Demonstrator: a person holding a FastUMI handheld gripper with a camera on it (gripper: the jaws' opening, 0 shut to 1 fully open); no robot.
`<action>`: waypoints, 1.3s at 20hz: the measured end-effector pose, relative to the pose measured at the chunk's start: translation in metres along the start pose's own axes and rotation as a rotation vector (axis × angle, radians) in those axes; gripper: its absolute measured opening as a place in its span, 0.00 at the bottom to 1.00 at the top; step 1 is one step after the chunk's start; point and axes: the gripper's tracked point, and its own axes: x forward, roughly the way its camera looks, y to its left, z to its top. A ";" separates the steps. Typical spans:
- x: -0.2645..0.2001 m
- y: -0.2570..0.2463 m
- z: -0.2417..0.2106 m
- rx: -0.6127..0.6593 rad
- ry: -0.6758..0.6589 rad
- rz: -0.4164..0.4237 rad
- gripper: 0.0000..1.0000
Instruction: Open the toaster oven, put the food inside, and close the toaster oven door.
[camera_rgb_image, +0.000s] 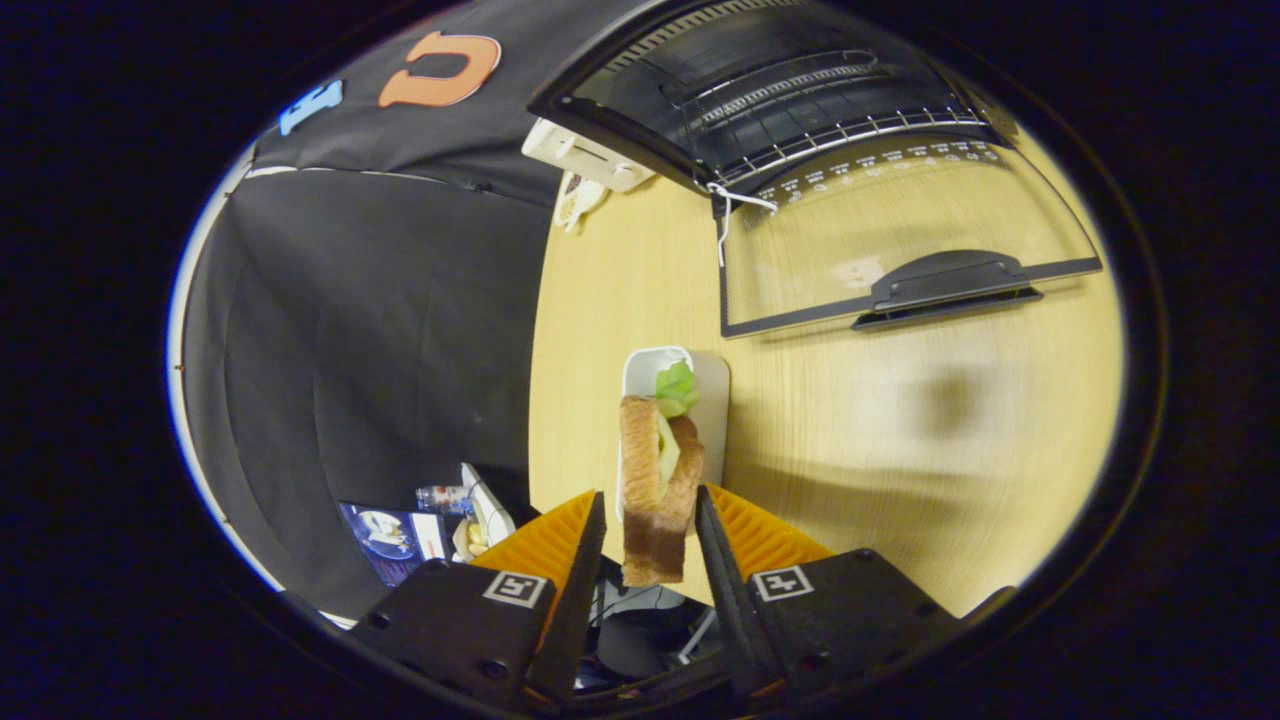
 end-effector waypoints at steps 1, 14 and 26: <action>0.002 0.000 0.001 0.014 0.008 0.006 0.54; -0.068 0.047 0.012 0.016 -0.047 0.104 0.33; -0.168 -0.003 0.097 0.270 -0.477 0.161 0.32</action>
